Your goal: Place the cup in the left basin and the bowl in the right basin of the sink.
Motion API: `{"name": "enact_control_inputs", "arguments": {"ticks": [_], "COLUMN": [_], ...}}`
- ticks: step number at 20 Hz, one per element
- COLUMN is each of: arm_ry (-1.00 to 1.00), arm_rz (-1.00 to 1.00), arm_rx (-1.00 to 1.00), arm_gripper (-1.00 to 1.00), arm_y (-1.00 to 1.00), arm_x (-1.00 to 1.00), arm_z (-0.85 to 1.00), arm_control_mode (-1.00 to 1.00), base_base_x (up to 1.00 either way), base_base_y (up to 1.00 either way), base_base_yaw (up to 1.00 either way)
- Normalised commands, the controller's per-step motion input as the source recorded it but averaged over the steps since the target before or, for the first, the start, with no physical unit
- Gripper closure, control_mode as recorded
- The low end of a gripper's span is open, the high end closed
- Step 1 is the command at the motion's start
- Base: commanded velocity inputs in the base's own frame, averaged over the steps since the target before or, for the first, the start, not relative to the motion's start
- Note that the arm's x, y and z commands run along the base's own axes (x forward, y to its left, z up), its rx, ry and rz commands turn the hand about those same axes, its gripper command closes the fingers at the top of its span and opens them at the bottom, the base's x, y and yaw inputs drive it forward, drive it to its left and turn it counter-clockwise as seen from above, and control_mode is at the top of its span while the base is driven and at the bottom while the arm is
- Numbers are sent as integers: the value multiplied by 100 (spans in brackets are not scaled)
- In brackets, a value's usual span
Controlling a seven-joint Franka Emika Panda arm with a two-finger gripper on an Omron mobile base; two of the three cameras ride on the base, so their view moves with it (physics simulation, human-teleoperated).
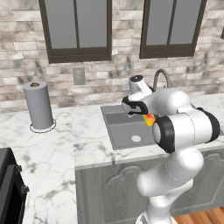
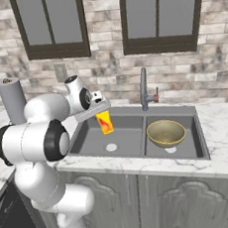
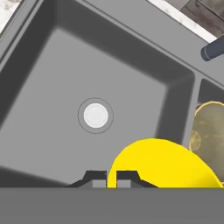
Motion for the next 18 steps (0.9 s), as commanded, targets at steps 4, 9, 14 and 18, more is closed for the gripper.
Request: {"name": "enact_control_inputs", "arguments": {"ticks": [4,9,14,18], "arm_ry": [-2,-11,-18,-19], "arm_rz": [0,0,0,0], "arm_rx": [0,0,0,0], "arm_gripper": [100,100,100,100], "arm_y": [0,0,0,-1], "arm_x": [6,3,2,2], "arm_z": [-6,-11,-17,-20], "arm_control_mode": [-100,-100,-100,-100], "base_base_x": [0,0,0,0], "base_base_y": [0,0,0,0], "base_base_yaw": [0,0,0,0]}}
